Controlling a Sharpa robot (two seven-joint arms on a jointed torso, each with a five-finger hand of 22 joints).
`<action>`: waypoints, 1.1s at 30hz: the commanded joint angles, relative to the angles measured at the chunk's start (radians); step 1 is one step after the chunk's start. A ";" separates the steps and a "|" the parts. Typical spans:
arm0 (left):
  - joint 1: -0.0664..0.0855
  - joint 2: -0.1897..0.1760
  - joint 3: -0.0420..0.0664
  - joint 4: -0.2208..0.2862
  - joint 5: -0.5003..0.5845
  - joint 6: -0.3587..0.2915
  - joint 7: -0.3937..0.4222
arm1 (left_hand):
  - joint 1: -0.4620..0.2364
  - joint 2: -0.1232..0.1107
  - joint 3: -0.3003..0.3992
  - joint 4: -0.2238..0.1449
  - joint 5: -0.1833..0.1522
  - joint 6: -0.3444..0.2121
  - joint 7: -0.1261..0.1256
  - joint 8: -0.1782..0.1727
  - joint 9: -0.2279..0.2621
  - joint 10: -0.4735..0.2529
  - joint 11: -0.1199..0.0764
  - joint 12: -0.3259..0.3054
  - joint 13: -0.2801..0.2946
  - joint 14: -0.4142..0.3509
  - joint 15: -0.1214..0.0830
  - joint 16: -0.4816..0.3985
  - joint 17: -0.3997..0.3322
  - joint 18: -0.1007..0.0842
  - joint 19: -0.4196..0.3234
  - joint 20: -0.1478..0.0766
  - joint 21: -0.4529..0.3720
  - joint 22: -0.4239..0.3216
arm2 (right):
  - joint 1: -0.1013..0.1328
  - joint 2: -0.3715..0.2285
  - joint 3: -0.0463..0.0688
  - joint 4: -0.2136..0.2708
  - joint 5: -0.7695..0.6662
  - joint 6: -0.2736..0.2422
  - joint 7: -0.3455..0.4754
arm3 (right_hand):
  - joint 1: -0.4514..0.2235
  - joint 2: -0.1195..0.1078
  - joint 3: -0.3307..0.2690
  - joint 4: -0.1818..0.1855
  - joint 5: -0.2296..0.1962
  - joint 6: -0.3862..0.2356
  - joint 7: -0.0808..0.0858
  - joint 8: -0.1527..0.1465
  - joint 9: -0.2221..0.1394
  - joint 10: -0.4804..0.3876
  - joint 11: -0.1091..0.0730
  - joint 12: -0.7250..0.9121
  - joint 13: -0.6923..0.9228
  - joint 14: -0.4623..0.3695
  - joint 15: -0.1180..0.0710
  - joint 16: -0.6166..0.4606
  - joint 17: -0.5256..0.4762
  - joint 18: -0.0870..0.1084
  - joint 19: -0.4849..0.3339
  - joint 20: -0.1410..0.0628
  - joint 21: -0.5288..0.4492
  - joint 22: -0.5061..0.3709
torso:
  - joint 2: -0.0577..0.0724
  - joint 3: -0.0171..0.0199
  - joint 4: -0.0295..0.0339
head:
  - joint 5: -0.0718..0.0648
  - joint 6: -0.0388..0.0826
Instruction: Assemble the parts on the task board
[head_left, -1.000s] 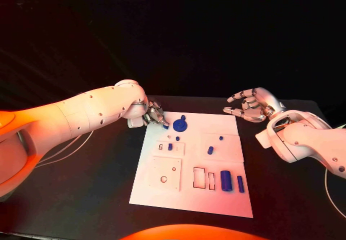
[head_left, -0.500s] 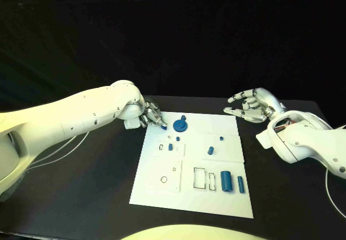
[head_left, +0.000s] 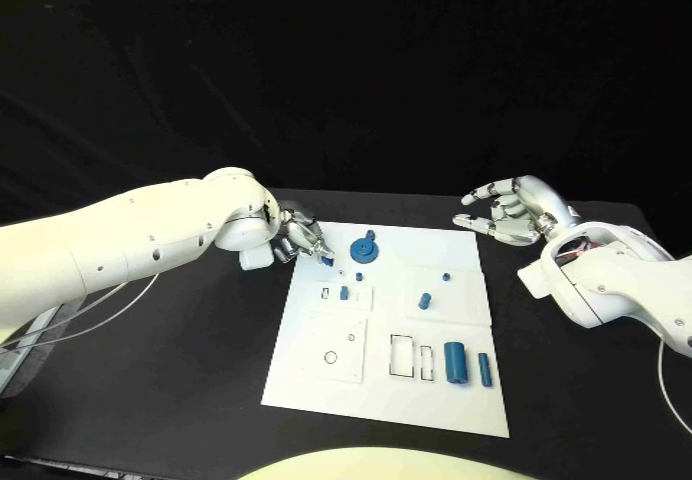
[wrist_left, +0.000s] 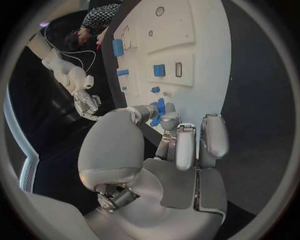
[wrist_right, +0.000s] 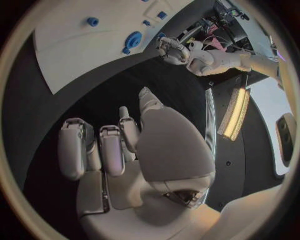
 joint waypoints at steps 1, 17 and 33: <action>-0.006 -0.017 0.000 0.040 -0.069 -0.050 0.010 | -0.016 -0.002 0.182 -0.175 0.013 0.010 -0.009 0.010 0.007 0.013 0.000 0.007 0.005 0.071 -0.008 0.004 0.136 -0.017 0.008 0.000 0.005 0.003 | -0.001 -0.001 0.000 0.001 -0.004 0.008 0.008 | -0.010 0.004 -0.002 0.000 0.005 -0.008 0.001 0.005 -0.001 -0.005 -0.002 -0.006 0.006 0.061 -0.010 -0.004 0.092 0.019 -0.006 -0.003 -0.005 0.164 | 0.001 -0.0003 -0.0013 | 0.003 -0.002; -0.045 -0.051 -0.015 0.153 -0.277 -0.058 -0.021 | -0.031 -0.013 0.192 -0.186 0.048 0.018 -0.014 0.016 0.011 0.027 -0.006 0.014 0.015 0.072 -0.012 0.006 0.139 -0.017 0.009 -0.004 0.007 0.005 | -0.002 -0.002 0.000 0.004 -0.003 0.005 0.009 | -0.012 0.005 -0.002 0.000 0.005 -0.008 0.001 0.006 -0.002 -0.008 -0.002 -0.010 0.003 0.060 -0.010 -0.005 0.091 0.019 -0.006 -0.003 -0.006 0.164 | 0.001 0.0011 -0.0029 | 0.010 -0.006; -0.056 -0.054 -0.016 0.188 -0.307 -0.047 -0.049 | -0.035 -0.018 0.194 -0.191 0.064 0.023 -0.016 0.017 0.011 0.030 -0.007 0.013 0.015 0.072 -0.014 0.005 0.139 -0.017 0.008 -0.006 0.007 0.004 | -0.002 -0.004 0.000 0.005 -0.003 0.009 0.007 | -0.013 0.005 -0.003 0.000 0.005 -0.009 0.001 0.006 -0.002 -0.009 -0.002 -0.012 0.001 0.060 -0.009 -0.005 0.091 0.019 -0.006 -0.003 -0.006 0.164 | 0.002 0.0011 -0.0024 | 0.008 -0.005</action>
